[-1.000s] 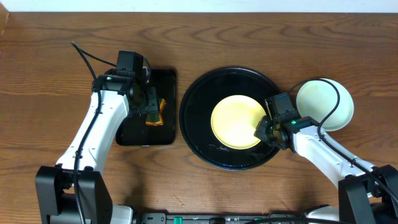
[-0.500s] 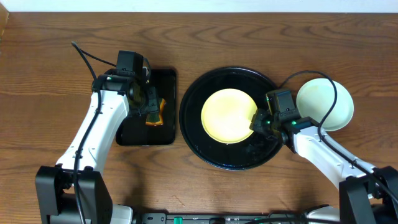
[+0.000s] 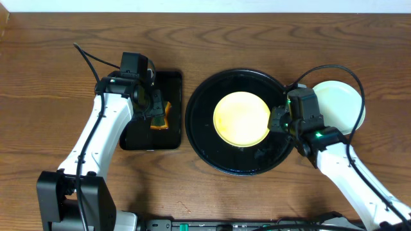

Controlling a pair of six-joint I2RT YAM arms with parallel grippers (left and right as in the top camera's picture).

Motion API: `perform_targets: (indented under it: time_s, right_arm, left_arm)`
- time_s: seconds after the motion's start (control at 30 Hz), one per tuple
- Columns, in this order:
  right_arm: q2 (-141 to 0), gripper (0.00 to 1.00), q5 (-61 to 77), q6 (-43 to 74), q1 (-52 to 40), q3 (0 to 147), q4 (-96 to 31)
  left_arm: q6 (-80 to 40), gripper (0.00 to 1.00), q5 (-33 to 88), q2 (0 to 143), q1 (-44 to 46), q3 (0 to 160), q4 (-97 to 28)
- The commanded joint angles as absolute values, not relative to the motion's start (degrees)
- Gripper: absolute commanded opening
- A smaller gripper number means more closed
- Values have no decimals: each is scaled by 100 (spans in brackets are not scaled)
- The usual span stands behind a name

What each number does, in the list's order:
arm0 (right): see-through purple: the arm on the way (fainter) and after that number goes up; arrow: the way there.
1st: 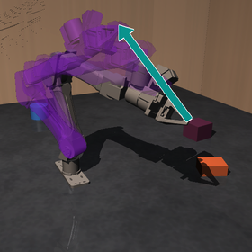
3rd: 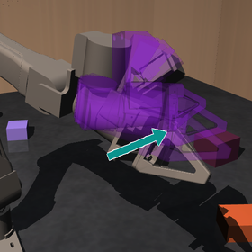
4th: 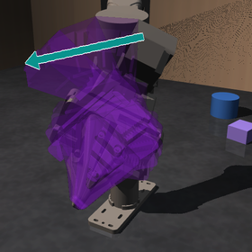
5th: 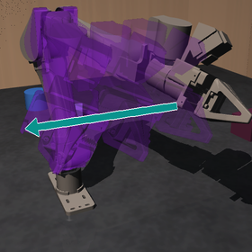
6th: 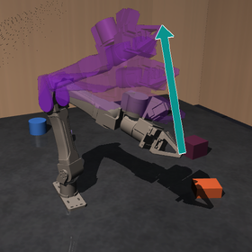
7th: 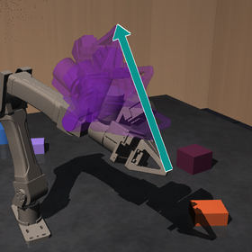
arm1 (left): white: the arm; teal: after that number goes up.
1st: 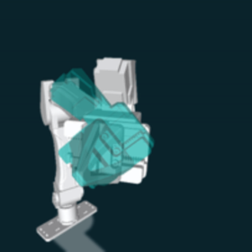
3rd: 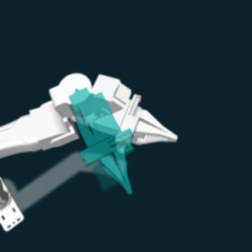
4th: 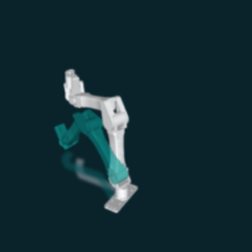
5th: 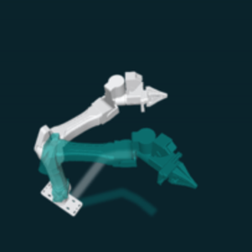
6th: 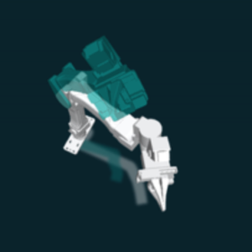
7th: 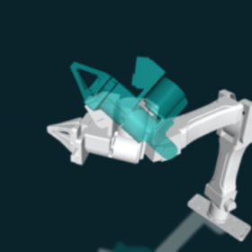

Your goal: Clean dirty plates on tray and stack at the side

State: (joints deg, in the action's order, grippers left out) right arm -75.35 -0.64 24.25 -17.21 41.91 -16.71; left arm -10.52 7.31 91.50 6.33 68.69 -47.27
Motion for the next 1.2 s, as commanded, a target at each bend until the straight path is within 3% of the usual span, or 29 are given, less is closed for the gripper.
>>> perform_targets:
  time_s: [0.0,0.13,0.27,0.4,0.93,1.07,1.17]
  right_arm:
    - [-7260,1,-690,1903,-1680,4200,-1723]
    - [-7236,1,-550,2145,-1682,4198,-1951]
    - [-7356,26,71,2801,-1682,4195,-2217]
    - [-7590,35,351,3481,-1712,4189,-2410]
    - [-9050,27,781,4027,-1734,4189,-2084]
    - [-9262,8,821,4206,-1734,4189,-2056]
    - [-9306,1,1070,4327,-1732,4189,-1964]
  left_arm:
    - [-1076,54,681,9172,635,6855,-4733]
    - [-1076,54,681,9172,635,6855,-4731]
    - [-1076,54,681,9172,635,6855,-4731]
    - [-1076,54,681,9172,635,6855,-4731]
    - [-1076,54,681,9172,635,6855,-4729]
    - [-1076,54,681,9172,635,6855,-4731]
    - [-1079,54,681,9172,635,6855,-4729]
